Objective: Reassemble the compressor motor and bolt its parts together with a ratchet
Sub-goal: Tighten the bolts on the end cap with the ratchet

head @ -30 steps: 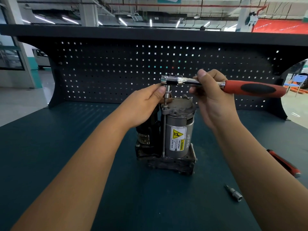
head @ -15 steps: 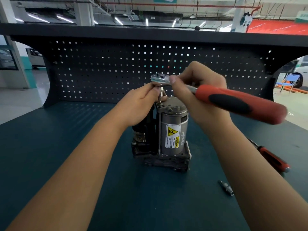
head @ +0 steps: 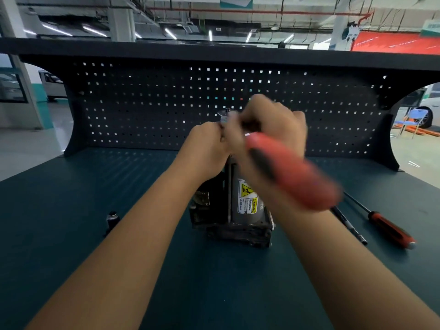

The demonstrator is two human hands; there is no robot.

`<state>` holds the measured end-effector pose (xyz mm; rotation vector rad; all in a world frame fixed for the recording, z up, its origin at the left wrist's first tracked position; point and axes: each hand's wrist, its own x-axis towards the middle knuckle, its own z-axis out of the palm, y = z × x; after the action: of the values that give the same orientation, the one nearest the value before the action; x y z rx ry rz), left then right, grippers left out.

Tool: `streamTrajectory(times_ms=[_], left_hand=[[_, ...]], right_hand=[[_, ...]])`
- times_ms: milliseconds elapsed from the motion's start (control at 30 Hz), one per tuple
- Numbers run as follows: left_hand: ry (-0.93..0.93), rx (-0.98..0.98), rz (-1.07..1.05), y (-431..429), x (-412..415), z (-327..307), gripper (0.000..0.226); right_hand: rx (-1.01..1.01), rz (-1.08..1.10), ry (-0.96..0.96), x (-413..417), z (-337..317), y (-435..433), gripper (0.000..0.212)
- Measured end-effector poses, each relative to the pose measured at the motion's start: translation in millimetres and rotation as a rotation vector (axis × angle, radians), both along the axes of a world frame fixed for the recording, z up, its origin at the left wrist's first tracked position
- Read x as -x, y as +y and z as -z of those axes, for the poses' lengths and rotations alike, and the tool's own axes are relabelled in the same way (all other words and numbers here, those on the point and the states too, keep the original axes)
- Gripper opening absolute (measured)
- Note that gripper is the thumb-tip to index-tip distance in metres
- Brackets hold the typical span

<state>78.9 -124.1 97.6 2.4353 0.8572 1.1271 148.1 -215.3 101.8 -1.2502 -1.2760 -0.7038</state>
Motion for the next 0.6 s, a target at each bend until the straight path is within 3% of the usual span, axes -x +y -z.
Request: streamTrajectory(times_ms=[67,167,233,267,367,467,533,600], left_hand=[[-0.016,0.045,0.050,1.7,2.0,-1.4,0.037],[-0.003,0.055,0.084,0.8,2.7,0.7,0.047],[0.047,-0.007,0.056,-0.2,1.1,0.0,0.052],[0.068,-0.029,0.044,0.6,1.4,-1.2,0.053],[0.078,-0.013,0.052,1.7,3.3,-2.8,0.052],[0.092,-0.048,0.016,-1.3,2.2,-1.7,0.054],[0.152,-0.136,-0.034,-0.8,0.6,-1.3,0.044],[0.187,-0.198,-0.061,1.0,0.4,-2.0,0.036]], right_hand=[[-0.009,-0.292,0.223,-21.6,-2.8,2.6,0.028],[0.136,-0.846,0.804,-51.6,-16.3,6.4,0.031],[0.349,-0.932,1.047,-64.6,-18.6,17.2,0.026],[0.383,-0.915,1.051,-67.8,-19.2,18.2,0.025],[0.149,-0.796,0.804,-60.7,-8.4,14.0,0.030],[-0.106,-0.351,0.259,-36.6,9.9,2.1,0.025],[-0.155,-0.146,-0.188,-21.4,11.3,-2.4,0.013],[-0.143,-0.095,-0.370,-16.3,7.7,-1.1,0.016]])
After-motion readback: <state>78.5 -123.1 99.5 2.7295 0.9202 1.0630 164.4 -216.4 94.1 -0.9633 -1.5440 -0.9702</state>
